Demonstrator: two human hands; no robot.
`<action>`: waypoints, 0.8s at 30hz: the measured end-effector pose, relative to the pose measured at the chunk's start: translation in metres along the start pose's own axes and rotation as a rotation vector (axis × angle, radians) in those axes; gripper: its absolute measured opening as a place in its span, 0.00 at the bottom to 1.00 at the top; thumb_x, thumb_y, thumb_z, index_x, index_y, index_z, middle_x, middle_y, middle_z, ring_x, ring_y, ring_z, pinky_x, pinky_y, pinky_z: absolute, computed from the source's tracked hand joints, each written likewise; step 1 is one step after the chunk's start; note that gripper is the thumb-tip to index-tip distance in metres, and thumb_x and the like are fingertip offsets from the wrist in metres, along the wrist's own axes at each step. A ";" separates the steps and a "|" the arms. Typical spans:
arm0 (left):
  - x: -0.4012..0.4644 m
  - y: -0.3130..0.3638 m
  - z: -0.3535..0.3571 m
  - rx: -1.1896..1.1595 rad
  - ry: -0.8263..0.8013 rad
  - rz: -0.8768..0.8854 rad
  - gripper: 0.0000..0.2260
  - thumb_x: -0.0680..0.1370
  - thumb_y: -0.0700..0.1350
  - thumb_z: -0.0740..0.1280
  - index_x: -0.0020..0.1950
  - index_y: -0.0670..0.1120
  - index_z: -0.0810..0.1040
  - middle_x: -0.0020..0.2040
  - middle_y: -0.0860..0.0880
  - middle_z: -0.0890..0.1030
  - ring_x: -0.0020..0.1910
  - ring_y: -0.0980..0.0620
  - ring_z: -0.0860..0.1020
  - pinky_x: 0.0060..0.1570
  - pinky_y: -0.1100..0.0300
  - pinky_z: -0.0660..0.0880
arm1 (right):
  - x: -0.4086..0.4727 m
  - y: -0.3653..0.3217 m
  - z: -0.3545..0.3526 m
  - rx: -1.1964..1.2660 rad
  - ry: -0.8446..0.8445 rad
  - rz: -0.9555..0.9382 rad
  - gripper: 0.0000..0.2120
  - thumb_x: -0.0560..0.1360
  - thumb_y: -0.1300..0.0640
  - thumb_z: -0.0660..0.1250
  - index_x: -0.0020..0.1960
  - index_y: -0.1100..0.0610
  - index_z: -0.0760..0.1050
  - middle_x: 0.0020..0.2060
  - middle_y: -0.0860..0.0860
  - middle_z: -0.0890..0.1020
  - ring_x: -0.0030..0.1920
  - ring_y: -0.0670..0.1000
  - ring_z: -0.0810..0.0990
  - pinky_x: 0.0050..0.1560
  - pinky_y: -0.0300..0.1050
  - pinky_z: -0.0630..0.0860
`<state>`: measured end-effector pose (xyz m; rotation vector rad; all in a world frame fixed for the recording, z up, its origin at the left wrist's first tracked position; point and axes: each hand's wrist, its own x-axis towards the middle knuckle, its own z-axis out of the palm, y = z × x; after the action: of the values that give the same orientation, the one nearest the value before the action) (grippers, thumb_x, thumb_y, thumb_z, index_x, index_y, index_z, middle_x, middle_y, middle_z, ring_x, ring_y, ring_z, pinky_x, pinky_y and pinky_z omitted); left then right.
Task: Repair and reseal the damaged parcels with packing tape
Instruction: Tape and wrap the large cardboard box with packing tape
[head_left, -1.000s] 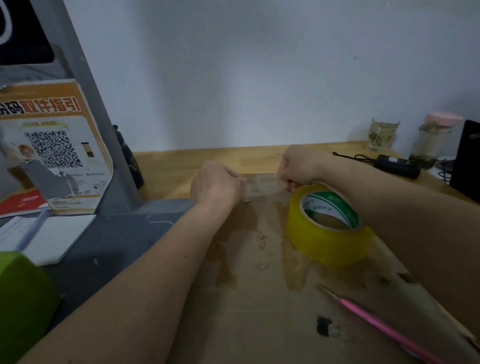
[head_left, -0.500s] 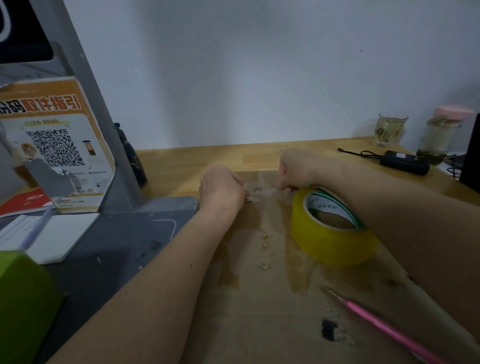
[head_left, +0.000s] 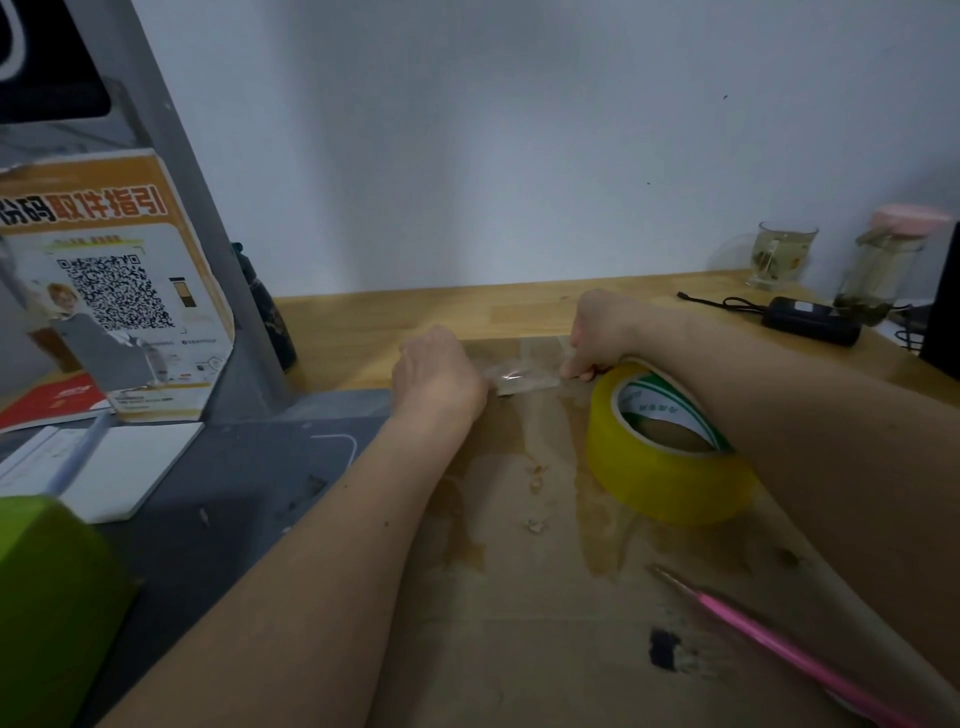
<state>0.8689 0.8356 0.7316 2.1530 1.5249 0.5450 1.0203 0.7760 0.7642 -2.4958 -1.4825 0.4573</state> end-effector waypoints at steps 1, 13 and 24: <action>-0.003 -0.002 -0.003 0.061 0.030 0.009 0.22 0.76 0.49 0.73 0.66 0.43 0.73 0.64 0.43 0.73 0.56 0.43 0.77 0.50 0.54 0.74 | 0.001 0.001 0.000 0.002 -0.002 0.003 0.10 0.71 0.61 0.74 0.37 0.60 0.72 0.34 0.56 0.77 0.38 0.54 0.76 0.42 0.47 0.74; -0.043 0.006 0.012 0.311 -0.443 0.604 0.30 0.83 0.58 0.51 0.80 0.47 0.46 0.81 0.48 0.52 0.79 0.51 0.51 0.77 0.54 0.50 | 0.000 0.004 0.003 -0.077 0.062 0.073 0.13 0.73 0.58 0.71 0.34 0.60 0.71 0.31 0.54 0.76 0.32 0.53 0.74 0.33 0.43 0.70; -0.041 -0.005 0.009 0.633 -0.344 0.278 0.41 0.78 0.70 0.39 0.79 0.40 0.39 0.80 0.42 0.39 0.79 0.45 0.38 0.77 0.51 0.40 | 0.003 0.009 0.003 -0.064 0.010 0.071 0.15 0.75 0.59 0.70 0.33 0.60 0.69 0.34 0.54 0.74 0.36 0.54 0.74 0.38 0.45 0.72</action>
<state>0.8571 0.7973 0.7192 2.7679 1.3228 -0.2712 1.0277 0.7742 0.7577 -2.6033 -1.4313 0.4149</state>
